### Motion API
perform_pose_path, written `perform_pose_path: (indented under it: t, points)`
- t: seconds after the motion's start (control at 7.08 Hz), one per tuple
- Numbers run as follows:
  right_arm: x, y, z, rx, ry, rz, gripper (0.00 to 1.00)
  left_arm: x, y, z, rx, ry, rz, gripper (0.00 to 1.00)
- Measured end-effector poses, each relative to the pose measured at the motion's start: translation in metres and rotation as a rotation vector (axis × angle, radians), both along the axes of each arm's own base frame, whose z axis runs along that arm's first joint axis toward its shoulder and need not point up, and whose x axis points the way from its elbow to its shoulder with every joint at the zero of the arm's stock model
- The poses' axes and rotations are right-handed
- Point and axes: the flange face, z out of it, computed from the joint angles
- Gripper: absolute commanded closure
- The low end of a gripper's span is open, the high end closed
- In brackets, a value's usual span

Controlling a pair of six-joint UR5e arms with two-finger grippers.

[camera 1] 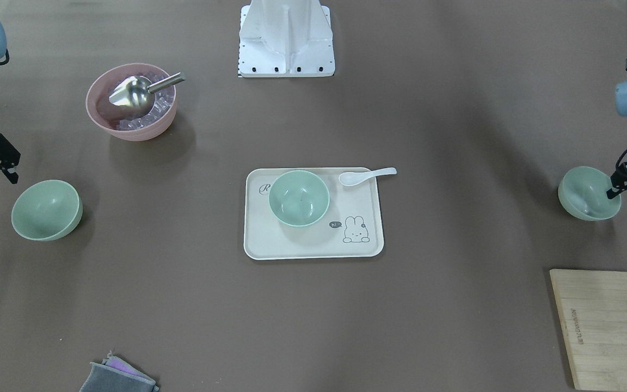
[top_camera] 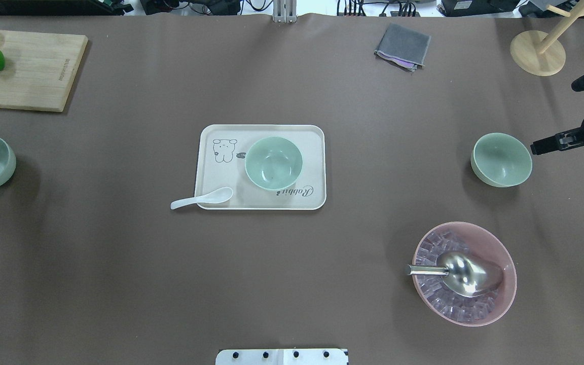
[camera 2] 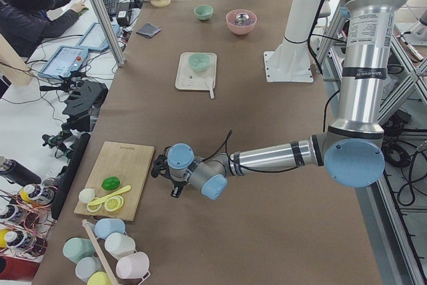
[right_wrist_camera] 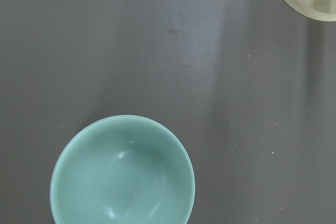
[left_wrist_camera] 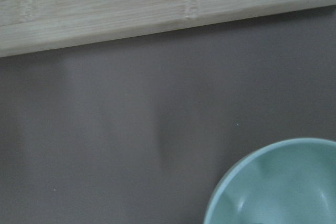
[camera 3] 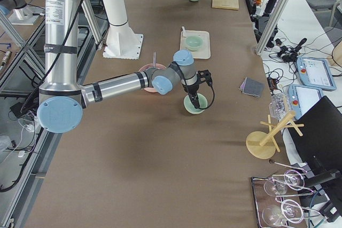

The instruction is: Stack green bowls together

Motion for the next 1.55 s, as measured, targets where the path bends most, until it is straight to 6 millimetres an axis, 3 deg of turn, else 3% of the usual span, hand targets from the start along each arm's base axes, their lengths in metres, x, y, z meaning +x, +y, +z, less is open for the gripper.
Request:
perform_pose_path:
  t: [0.28, 0.56, 0.85, 0.99, 1.13, 1.27, 1.55]
  points:
    - [0.000, 0.000, -0.001, 0.002, -0.001, 0.000, 0.00, 0.001, -0.001, -0.008, 0.015, 0.009, 0.002, 1.00]
    - [0.000, 0.001, -0.001, 0.002, -0.002, 0.000, 0.00, 0.006, -0.007, -0.038, 0.042, 0.057, 0.019, 1.00]
    - [0.000, 0.001, -0.001, 0.000, -0.002, 0.001, 0.00, 0.012, -0.018, -0.091, 0.042, 0.138, -0.006, 1.00]
    - [0.000, 0.001, -0.001, -0.001, -0.002, 0.001, 0.00, 0.016, -0.023, -0.131, 0.045, 0.174, -0.051, 1.00]
    - [0.001, 0.001, -0.001, -0.002, -0.001, 0.002, 0.00, 0.031, -0.023, -0.170, 0.052, 0.204, -0.077, 1.00]
    - [0.001, 0.001, 0.000, -0.004, -0.001, 0.002, 0.00, 0.062, -0.020, -0.204, 0.044, 0.227, -0.089, 1.00]
    - [0.001, 0.002, 0.001, -0.006, 0.001, 0.003, 0.00, 0.148, -0.030, -0.285, -0.007, 0.256, -0.090, 1.00]
